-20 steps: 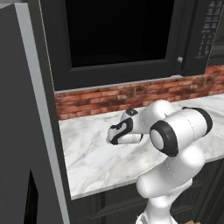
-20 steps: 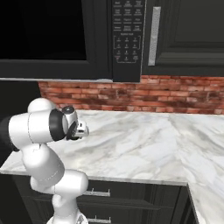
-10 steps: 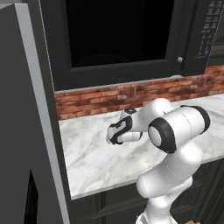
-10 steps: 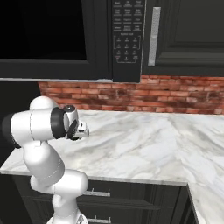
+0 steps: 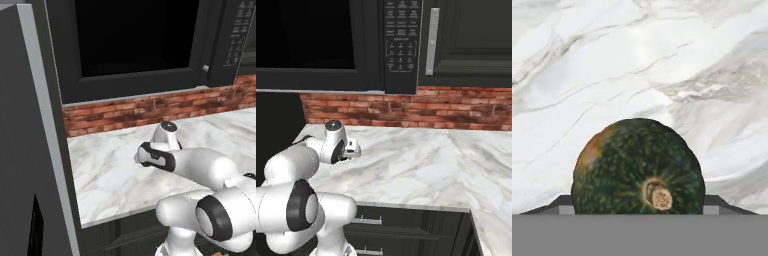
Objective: Place the beer on the top shelf of the fridge to keep it out of children's reach, and place the bell pepper and squash on lower shelves for easy access.
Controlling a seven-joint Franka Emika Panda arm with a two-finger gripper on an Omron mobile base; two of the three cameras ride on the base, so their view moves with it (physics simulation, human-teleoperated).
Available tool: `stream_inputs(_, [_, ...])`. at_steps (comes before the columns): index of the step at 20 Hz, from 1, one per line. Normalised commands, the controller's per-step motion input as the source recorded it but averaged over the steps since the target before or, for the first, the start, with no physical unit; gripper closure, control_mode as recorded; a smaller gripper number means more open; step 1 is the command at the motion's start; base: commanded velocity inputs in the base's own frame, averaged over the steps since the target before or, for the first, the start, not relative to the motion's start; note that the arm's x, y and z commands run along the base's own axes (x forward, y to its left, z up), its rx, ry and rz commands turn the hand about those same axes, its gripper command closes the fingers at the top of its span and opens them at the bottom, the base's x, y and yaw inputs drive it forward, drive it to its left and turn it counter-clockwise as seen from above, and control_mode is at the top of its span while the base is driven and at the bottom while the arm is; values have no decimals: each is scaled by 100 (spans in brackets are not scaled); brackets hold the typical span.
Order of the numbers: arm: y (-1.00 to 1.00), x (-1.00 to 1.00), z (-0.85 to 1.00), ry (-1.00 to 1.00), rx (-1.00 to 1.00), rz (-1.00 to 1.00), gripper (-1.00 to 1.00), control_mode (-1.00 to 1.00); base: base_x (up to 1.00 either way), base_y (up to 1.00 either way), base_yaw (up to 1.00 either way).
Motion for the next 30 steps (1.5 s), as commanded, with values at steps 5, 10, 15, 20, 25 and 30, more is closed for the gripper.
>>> stream_inputs(5, [-61, -62, 100, -1, 0, 0, 100, -100, 0, 0, 0])
stream_inputs(10, [-55, -69, 100, 0, 0, 0, 100, -100, 0, 0, 0])
stream_inputs(15, [-42, -67, 100, -3, 0, 0, 100, -100, 0, 0, 0])
stream_inputs(20, [-18, -63, 100, -5, 0, 0, 100, -100, 0, 0, 0])
stream_inputs(25, [-2, -75, 83, -3, -2, 0, 100, -100, 0, 0, 0])
stream_inputs(30, [0, -74, 17, 0, -3, 0, 100, -100, 0, 0, 0])
